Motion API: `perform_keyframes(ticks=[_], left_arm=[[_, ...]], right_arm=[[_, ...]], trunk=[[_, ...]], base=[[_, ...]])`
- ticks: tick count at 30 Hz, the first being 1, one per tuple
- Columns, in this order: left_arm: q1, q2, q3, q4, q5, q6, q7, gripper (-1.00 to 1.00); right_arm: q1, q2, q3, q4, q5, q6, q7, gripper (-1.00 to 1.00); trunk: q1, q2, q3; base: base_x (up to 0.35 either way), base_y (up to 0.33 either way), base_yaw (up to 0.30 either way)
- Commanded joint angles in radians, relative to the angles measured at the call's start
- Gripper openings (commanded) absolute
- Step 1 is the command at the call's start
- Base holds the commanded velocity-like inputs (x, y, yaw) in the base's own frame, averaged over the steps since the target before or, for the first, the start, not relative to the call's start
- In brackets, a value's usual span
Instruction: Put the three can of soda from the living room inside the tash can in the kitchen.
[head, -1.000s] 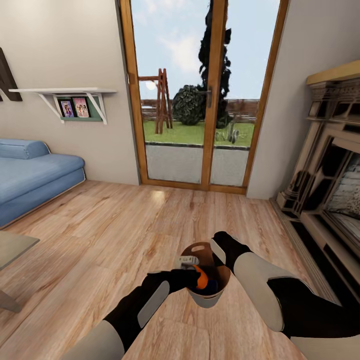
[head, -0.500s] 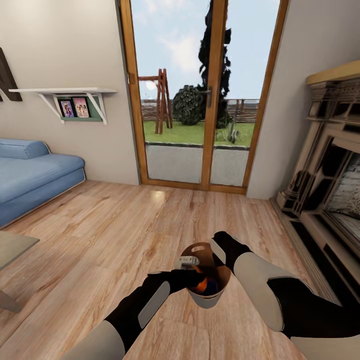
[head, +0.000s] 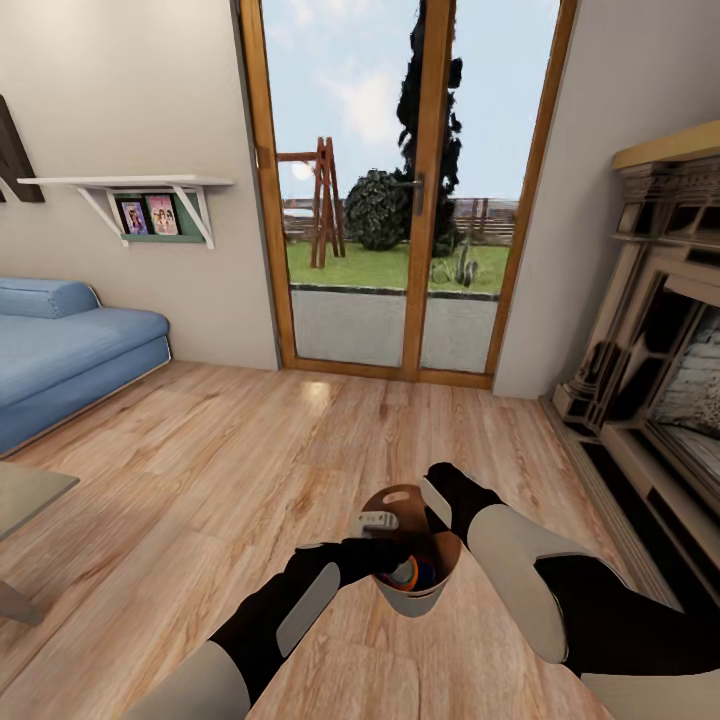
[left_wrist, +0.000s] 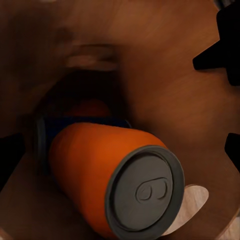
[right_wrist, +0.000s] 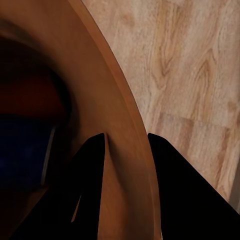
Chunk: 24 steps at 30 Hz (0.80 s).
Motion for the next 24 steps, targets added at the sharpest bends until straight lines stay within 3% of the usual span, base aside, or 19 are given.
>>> perform_keyframes(ticks=[1,12,17,20,24], left_arm=[[0.0,0.001,0.0,-0.001,0.0,0.0,0.0,1.0],[0.0,0.012,0.001,-0.022,0.004,0.012,-0.006,1.0],[0.0,0.018,0.009,-0.131,0.006,0.054,-0.007,1.0],[0.001,0.034,0.011,-0.193,0.006,0.094,-0.006,1.0],[0.001,0.09,0.015,-0.312,0.014,0.138,0.002,1.0]], right_arm=[[0.0,0.0,-0.003,-0.001,-0.002,-0.002,0.004,-1.0],[-0.001,0.0,-0.014,-0.01,-0.001,-0.003,0.004,-1.0],[-0.002,0.0,-0.019,-0.012,0.0,-0.004,0.003,-1.0],[-0.001,0.0,-0.02,-0.012,0.0,-0.004,0.003,-1.0],[-0.001,0.0,-0.021,-0.012,0.001,-0.005,0.003,-1.0]], trunk=[[0.0,0.0,0.0],[0.0,0.0,0.0],[0.0,0.0,0.0],[0.0,0.0,0.0],[0.0,0.0,0.0]], base=[[0.0,0.0,0.0],[0.0,0.0,0.0],[0.0,0.0,0.0],[0.0,0.0,0.0],[0.0,0.0,0.0]])
